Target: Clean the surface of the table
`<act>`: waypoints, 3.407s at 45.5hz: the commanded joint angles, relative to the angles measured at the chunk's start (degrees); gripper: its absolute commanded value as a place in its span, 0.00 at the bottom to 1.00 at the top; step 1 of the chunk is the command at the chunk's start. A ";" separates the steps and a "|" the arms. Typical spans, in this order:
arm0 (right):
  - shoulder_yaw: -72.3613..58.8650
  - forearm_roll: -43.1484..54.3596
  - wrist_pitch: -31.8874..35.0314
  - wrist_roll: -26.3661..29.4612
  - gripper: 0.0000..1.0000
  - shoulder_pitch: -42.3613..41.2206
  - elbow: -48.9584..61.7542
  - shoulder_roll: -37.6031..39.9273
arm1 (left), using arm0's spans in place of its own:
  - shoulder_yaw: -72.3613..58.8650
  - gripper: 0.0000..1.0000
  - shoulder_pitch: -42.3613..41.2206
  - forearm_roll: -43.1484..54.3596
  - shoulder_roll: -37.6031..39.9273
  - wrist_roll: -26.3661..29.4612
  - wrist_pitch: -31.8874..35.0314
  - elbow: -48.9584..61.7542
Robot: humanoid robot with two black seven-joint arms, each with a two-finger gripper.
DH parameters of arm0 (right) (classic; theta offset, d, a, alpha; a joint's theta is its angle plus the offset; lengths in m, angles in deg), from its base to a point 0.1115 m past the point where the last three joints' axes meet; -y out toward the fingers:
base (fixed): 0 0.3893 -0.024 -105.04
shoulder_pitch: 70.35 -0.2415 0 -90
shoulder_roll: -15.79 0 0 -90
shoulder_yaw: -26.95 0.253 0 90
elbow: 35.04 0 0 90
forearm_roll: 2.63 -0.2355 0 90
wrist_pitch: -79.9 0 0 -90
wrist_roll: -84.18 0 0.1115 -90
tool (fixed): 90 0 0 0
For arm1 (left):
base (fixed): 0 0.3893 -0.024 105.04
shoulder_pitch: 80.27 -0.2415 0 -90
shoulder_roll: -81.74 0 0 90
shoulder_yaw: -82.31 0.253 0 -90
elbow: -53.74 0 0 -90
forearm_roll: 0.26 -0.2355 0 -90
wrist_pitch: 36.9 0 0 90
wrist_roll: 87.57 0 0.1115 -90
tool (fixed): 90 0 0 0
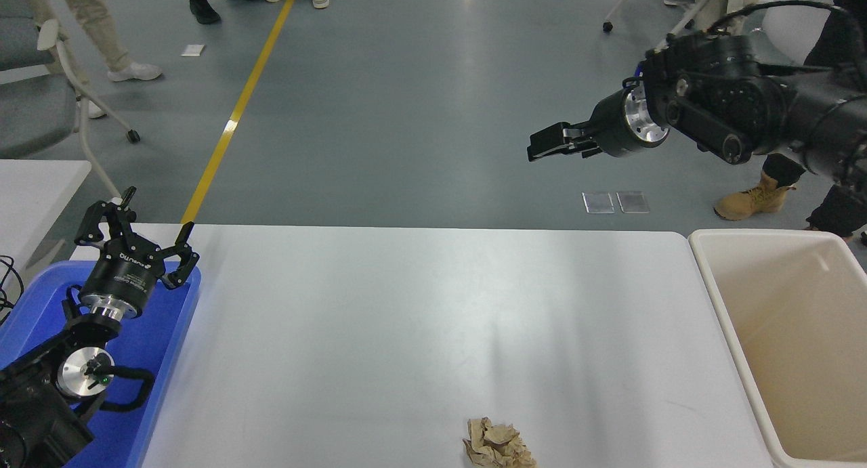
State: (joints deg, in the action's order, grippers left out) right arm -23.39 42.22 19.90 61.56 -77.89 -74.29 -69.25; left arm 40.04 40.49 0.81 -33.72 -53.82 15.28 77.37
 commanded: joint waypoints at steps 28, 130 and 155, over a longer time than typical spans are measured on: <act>0.23 18.25 -0.46 0.11 0.99 -3.89 -38.72 3.65 | 0.00 1.00 0.00 -0.02 -0.03 0.00 0.03 0.01; -1.16 21.15 -19.01 -3.13 0.98 21.60 -21.75 -3.47 | 0.00 1.00 0.00 -0.02 0.06 0.00 0.03 0.01; -0.72 24.05 -19.19 -10.34 0.71 24.06 -17.89 -4.52 | -0.09 1.00 -0.09 -0.02 0.06 0.00 0.03 0.01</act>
State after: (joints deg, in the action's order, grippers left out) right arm -24.36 65.35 0.88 52.62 -55.03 -93.72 -73.24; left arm 39.98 40.44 0.79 -33.66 -53.82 15.28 77.38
